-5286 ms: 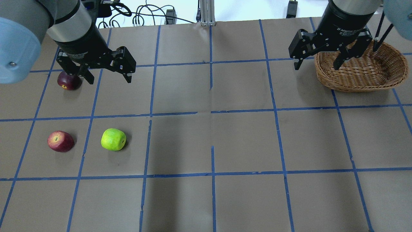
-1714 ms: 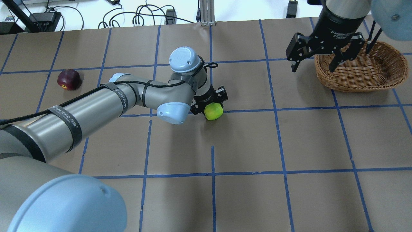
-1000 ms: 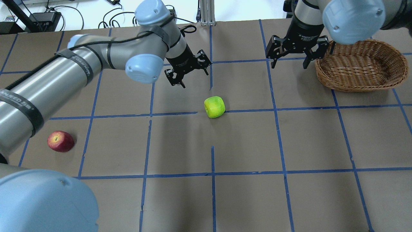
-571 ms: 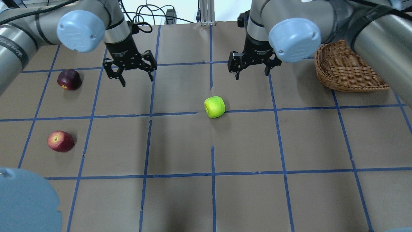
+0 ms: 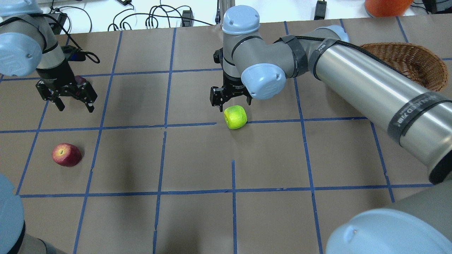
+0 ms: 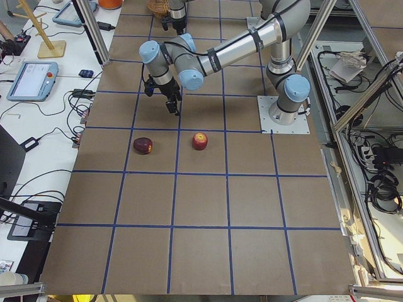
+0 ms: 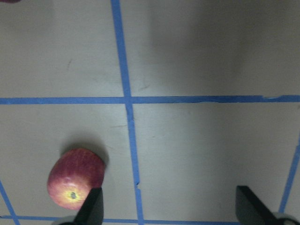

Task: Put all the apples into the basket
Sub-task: 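Grasp the red apple with left while right grasps the green apple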

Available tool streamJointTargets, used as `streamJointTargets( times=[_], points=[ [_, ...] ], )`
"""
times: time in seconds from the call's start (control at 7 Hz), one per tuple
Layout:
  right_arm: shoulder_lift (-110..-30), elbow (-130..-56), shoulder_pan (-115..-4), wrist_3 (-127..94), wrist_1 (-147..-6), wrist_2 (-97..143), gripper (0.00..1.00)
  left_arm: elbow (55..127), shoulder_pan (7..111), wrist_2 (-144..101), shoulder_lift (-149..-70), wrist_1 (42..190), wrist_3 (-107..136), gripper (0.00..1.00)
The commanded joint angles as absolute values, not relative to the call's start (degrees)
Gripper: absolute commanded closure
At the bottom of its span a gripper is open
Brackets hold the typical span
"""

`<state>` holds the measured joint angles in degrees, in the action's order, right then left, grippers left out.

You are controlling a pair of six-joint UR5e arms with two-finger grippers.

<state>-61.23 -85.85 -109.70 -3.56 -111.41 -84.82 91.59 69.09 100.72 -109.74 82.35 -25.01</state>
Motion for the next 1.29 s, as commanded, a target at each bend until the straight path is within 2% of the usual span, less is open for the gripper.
streamJointTargets(
  times=[0.0,0.29,0.86,1.0,1.14],
  points=[
    [-58.80,-85.96,-110.13,-2.55,-114.08,-85.17,0.00,99.62,62.60,101.25,-109.77,70.82,-35.31,0.00],
    [-57.84,-85.96,-110.13,-2.72,-114.17,-86.21,0.00,107.63,60.31,101.77,-111.44,63.74,-35.77,0.00],
    [-54.86,-86.14,-110.13,-3.08,-116.98,-89.03,0.00,110.39,59.68,107.40,-113.47,63.72,-35.77,0.00],
    [-54.76,-86.39,-110.13,-2.82,-119.33,-89.47,0.01,110.39,59.94,107.40,-113.03,63.72,-35.25,0.45],
    [-55.45,-86.40,-109.69,-2.64,-120.92,-89.73,0.68,109.96,60.20,107.05,-112.07,63.46,-34.98,0.63]
  ],
)
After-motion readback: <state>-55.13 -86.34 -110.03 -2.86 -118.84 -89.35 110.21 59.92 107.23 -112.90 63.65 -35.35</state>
